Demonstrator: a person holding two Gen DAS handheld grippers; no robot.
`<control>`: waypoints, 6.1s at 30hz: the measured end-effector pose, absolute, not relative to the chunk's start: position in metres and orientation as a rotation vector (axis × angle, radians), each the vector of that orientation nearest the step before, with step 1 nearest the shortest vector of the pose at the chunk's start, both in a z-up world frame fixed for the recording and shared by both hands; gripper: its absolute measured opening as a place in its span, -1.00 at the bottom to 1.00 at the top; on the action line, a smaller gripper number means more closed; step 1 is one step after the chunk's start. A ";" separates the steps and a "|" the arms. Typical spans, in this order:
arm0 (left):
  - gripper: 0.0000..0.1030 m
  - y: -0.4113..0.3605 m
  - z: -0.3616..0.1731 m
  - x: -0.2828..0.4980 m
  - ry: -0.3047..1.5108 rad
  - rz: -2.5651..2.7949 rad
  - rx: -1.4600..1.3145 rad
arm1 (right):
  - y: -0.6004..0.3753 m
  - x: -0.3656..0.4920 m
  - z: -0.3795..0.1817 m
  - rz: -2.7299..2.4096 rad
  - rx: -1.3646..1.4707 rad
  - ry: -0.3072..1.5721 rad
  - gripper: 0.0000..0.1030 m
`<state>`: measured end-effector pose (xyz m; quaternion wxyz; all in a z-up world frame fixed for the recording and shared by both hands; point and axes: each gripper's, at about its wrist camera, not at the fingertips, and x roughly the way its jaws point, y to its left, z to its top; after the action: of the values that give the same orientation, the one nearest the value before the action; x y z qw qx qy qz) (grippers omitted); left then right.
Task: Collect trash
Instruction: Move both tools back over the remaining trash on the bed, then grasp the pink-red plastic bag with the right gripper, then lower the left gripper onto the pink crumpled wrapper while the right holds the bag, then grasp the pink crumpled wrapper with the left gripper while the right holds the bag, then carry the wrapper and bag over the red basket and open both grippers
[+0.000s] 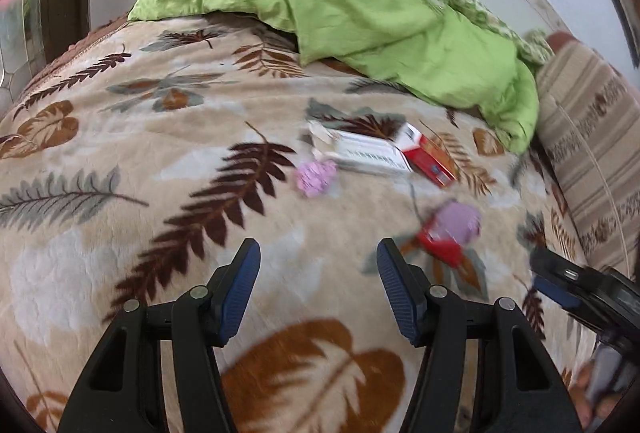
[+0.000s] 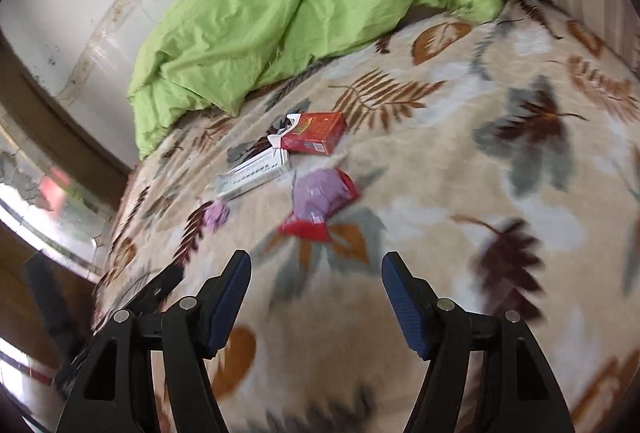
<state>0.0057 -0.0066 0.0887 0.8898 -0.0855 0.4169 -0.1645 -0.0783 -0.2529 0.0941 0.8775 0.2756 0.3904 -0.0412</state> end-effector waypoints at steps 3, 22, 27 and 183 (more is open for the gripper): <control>0.16 -0.004 0.089 0.019 0.849 -0.326 -0.172 | -0.256 -0.039 0.077 -0.137 0.603 0.843 0.39; 0.12 -0.046 0.055 0.079 0.888 -0.301 0.010 | -0.242 0.004 0.061 -0.209 0.507 0.826 -0.01; -0.22 -0.051 0.044 0.089 0.914 -0.300 0.003 | -0.241 -0.003 0.069 -0.178 0.538 0.794 -0.01; 0.03 -0.297 0.130 -0.346 0.879 -1.319 0.338 | -0.405 -0.501 0.116 -0.563 0.704 0.575 0.26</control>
<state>-0.3460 -0.2968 0.1297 0.6891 0.1511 0.3931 -0.5897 -0.5006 -0.4052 0.1159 0.8605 0.3355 0.2742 -0.2681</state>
